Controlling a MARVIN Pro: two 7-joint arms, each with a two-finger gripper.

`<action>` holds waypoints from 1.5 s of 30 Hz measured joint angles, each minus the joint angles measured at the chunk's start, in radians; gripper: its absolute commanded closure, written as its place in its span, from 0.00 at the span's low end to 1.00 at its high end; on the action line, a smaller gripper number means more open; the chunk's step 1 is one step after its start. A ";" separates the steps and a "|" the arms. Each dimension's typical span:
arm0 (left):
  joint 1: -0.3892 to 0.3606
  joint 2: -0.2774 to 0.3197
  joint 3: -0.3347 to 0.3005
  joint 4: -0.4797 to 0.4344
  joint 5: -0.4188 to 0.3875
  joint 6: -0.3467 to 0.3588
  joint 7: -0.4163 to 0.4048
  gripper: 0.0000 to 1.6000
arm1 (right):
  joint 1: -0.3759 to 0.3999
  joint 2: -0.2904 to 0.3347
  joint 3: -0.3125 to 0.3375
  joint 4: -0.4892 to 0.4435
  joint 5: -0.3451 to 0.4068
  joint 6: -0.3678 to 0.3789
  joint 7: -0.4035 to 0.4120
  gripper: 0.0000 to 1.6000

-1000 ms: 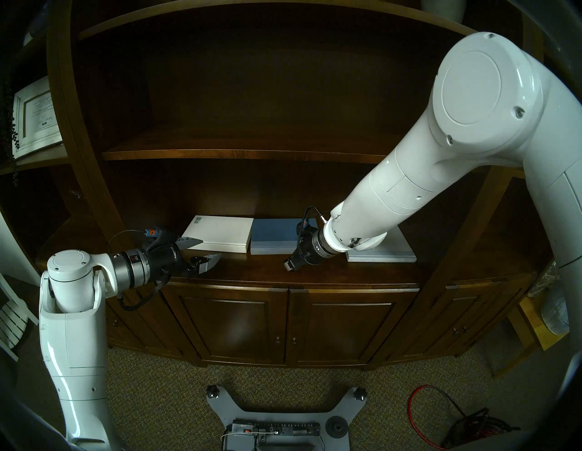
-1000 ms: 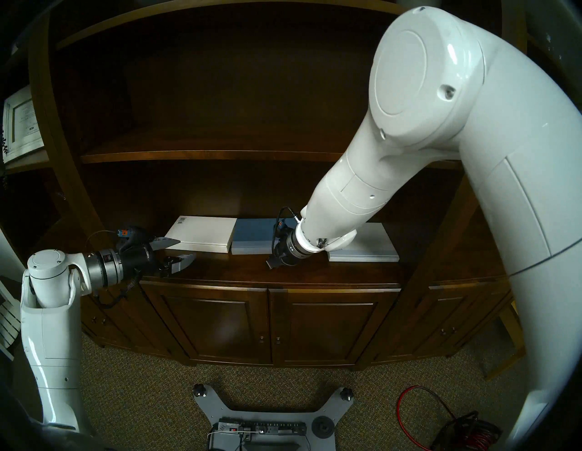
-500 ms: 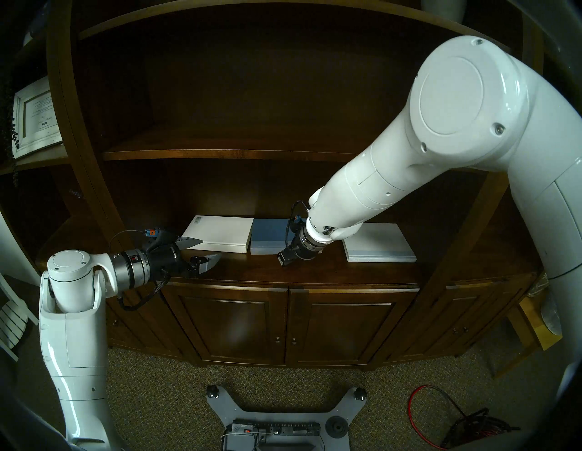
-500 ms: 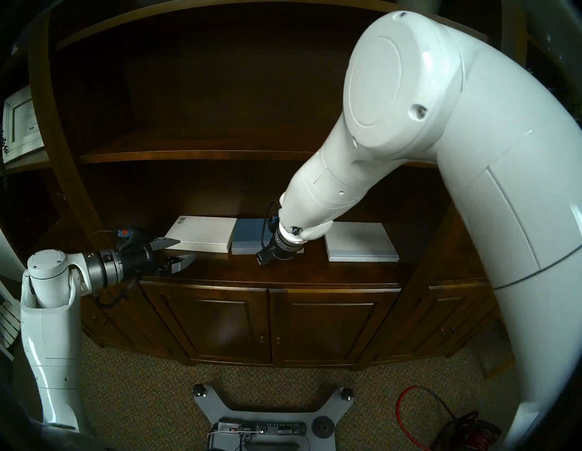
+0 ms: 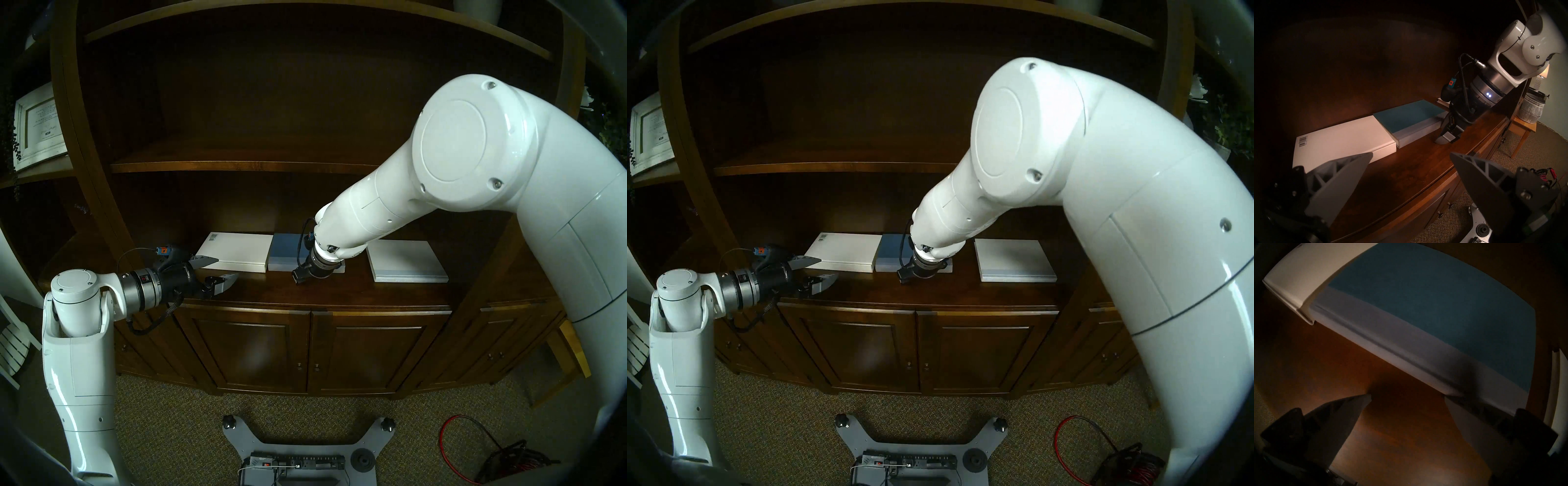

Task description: Close the books and align them horizontally on the shelf

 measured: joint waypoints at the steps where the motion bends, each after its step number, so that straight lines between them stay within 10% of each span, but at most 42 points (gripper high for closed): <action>1: 0.000 0.000 0.000 0.000 0.000 0.000 0.000 0.00 | -0.005 -0.004 -0.001 0.007 0.000 0.002 -0.009 0.00; 11: 0.000 0.000 0.000 0.000 0.000 0.000 0.000 0.00 | -0.017 -0.023 0.000 0.026 0.002 0.022 -0.056 0.00; 45: 0.000 0.001 0.000 0.001 0.001 -0.001 0.000 0.00 | 0.284 0.182 0.009 -0.567 -0.033 -0.150 0.013 0.00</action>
